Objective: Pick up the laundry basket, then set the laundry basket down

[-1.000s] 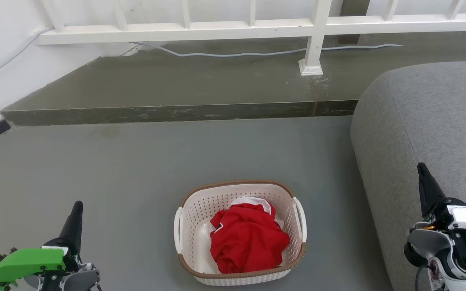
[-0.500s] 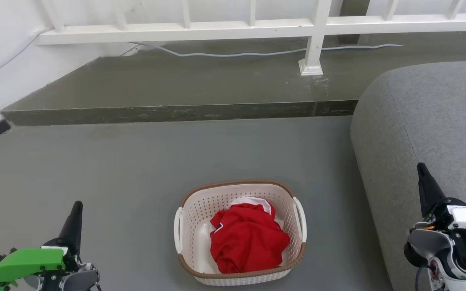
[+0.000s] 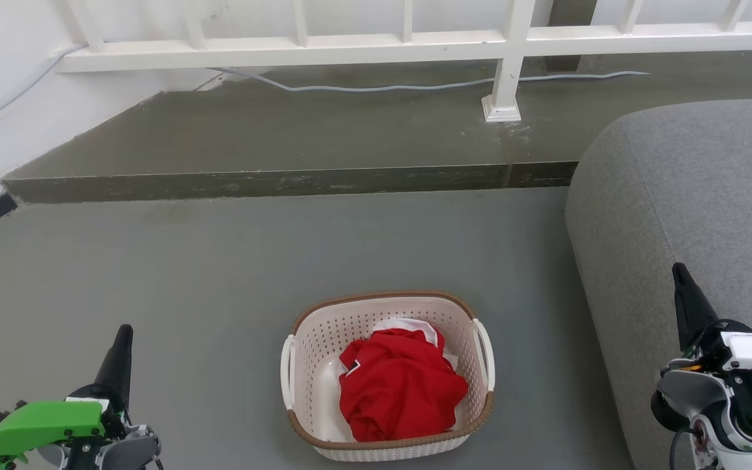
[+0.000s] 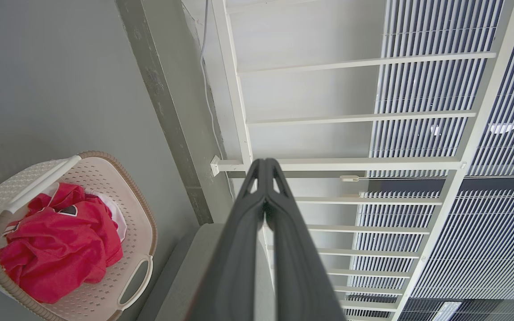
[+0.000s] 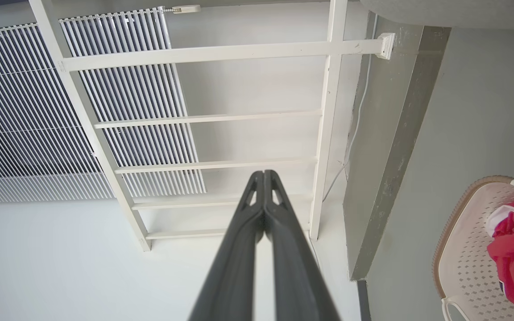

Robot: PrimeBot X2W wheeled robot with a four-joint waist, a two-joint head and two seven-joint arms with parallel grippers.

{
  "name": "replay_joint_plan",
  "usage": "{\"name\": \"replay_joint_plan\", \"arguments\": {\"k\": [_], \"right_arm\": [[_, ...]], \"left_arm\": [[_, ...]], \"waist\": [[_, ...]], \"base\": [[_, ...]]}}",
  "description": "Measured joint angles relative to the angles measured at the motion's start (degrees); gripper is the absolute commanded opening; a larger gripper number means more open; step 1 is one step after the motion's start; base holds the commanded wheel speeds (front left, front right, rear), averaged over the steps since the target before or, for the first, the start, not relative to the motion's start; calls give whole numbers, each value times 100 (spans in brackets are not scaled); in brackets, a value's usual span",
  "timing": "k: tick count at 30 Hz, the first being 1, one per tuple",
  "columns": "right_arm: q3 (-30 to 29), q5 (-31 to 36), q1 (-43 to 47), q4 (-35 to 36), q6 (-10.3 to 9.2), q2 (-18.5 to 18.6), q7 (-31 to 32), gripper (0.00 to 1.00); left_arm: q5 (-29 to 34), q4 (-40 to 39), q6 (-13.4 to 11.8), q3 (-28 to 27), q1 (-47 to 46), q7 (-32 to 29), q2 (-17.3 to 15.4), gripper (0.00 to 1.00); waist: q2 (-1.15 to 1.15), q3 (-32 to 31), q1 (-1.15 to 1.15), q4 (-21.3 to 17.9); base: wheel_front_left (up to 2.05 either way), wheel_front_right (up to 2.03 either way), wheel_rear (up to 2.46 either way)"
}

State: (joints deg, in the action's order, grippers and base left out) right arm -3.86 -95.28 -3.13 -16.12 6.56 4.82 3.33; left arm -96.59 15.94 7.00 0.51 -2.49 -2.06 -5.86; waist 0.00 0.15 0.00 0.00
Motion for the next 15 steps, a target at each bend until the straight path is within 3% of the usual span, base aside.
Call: {"name": "replay_joint_plan", "arguments": {"k": [15], "right_arm": [[-12, 0, 0, 2, 0, -9, 0, 0]], "left_arm": [[1, -2, 0, -12, -1, -24, 12, 0]], "waist": [[0, 1, 0, 0]], "base": [[0, 0, 0]]}}
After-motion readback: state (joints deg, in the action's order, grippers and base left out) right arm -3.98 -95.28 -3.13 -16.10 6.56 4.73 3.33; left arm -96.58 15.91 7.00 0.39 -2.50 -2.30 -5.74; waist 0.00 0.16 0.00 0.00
